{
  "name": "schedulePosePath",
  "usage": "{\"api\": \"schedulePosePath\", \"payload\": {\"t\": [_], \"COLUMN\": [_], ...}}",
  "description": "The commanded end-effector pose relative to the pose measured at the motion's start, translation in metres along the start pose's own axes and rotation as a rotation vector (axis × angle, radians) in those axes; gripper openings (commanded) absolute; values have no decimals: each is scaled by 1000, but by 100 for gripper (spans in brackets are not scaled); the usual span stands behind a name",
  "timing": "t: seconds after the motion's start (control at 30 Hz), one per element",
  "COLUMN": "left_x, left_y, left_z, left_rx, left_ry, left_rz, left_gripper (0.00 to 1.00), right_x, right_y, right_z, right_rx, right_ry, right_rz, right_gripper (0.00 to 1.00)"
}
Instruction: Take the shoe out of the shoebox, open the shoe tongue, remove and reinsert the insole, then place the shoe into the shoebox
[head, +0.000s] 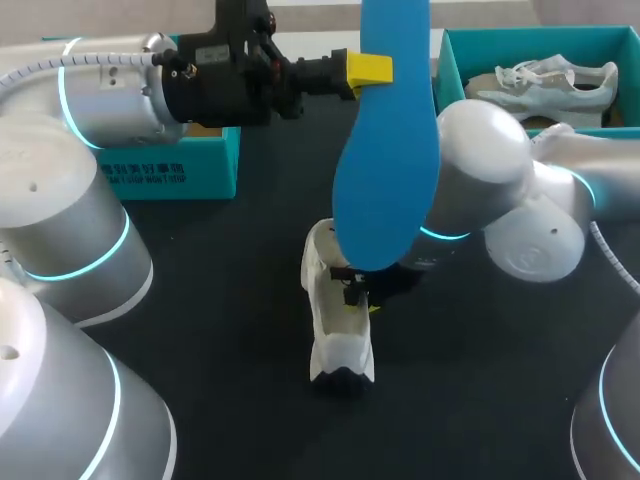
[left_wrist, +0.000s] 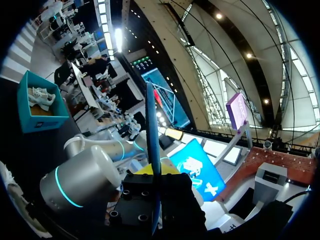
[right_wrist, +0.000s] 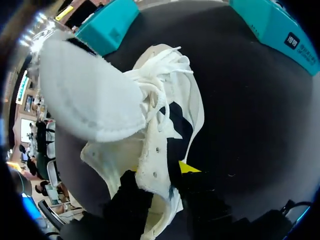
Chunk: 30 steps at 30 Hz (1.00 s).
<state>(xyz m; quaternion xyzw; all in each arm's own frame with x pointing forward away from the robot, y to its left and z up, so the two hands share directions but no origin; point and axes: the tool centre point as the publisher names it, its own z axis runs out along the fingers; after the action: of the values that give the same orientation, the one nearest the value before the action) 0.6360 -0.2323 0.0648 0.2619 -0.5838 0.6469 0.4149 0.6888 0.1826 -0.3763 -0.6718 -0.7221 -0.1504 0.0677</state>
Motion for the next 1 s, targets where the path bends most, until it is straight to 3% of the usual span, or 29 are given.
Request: {"api": "schedulePosePath", "payload": {"t": [0.03, 0.17, 0.27, 0.33, 0.77, 0.87, 1.0], "left_x": [0, 0, 0, 0, 0, 0, 0], "left_y": [1, 1, 1, 1, 1, 1, 1], "left_z": [0, 0, 0, 0, 0, 0, 0], "left_rx": [1, 1, 1, 1, 1, 1, 1], "left_ry": [-1, -1, -1, -1, -1, -1, -1], "left_rz": [0, 0, 0, 0, 0, 0, 0], "left_gripper": [0, 0, 0, 0, 0, 0, 0], "right_x": [-4, -1, 5, 10, 10, 14, 11], "right_y": [-6, -6, -6, -4, -4, 0, 3], "right_z": [-25, -51, -70, -77, -77, -85, -98], "right_rx": [-18, -55, -75, -29, -29, -78, -49], "right_ry": [19, 88, 204, 259, 259, 342, 436], "right_rz": [-2, -1, -10, -42, -42, 18, 38], "right_gripper": [100, 100, 100, 100, 100, 100, 100]}}
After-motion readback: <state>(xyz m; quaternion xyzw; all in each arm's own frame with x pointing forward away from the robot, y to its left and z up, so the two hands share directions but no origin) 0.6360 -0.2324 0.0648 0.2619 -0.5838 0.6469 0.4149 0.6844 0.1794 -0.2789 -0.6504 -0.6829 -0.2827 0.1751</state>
